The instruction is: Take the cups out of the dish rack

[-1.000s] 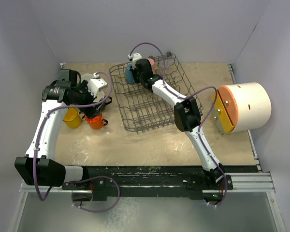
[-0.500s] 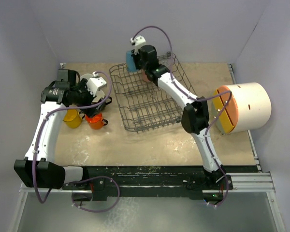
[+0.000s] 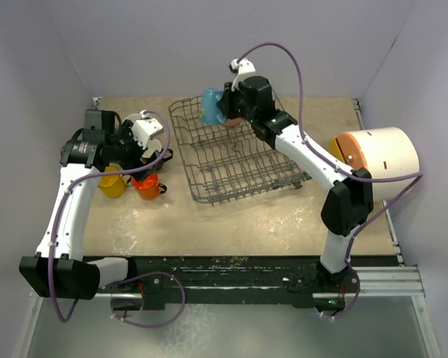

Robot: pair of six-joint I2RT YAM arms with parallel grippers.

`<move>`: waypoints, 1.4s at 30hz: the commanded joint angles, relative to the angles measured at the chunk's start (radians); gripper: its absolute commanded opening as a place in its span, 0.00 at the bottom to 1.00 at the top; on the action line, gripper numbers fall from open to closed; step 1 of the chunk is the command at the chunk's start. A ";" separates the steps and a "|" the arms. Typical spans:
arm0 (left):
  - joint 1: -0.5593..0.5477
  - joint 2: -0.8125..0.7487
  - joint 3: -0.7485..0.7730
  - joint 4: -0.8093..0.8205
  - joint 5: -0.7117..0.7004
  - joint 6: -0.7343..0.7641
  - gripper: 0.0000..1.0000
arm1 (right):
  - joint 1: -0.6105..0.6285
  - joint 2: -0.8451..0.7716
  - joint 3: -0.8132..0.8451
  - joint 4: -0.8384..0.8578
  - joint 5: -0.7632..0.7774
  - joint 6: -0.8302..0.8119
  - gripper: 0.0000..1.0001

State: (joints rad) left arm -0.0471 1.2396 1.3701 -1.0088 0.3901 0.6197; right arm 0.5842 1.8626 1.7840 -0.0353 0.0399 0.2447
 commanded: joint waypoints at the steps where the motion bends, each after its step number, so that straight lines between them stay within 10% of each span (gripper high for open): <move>1: 0.001 -0.036 -0.023 0.042 0.027 -0.022 1.00 | 0.018 -0.104 -0.131 0.089 -0.044 0.132 0.00; 14: 0.001 -0.117 -0.166 0.164 0.081 0.069 0.99 | 0.023 -0.254 -0.317 0.182 -0.262 0.516 0.00; 29: 0.001 -0.290 -0.220 0.353 0.373 0.144 0.99 | 0.083 -0.352 -0.701 0.805 -0.353 1.189 0.00; 42: 0.001 -0.362 -0.253 0.385 0.400 0.157 0.92 | 0.186 -0.275 -0.742 1.047 -0.344 1.393 0.00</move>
State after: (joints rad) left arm -0.0471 0.8982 1.1149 -0.6834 0.7540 0.7673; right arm 0.7425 1.5753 1.0317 0.7731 -0.2882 1.5246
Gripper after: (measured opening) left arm 0.946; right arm 0.200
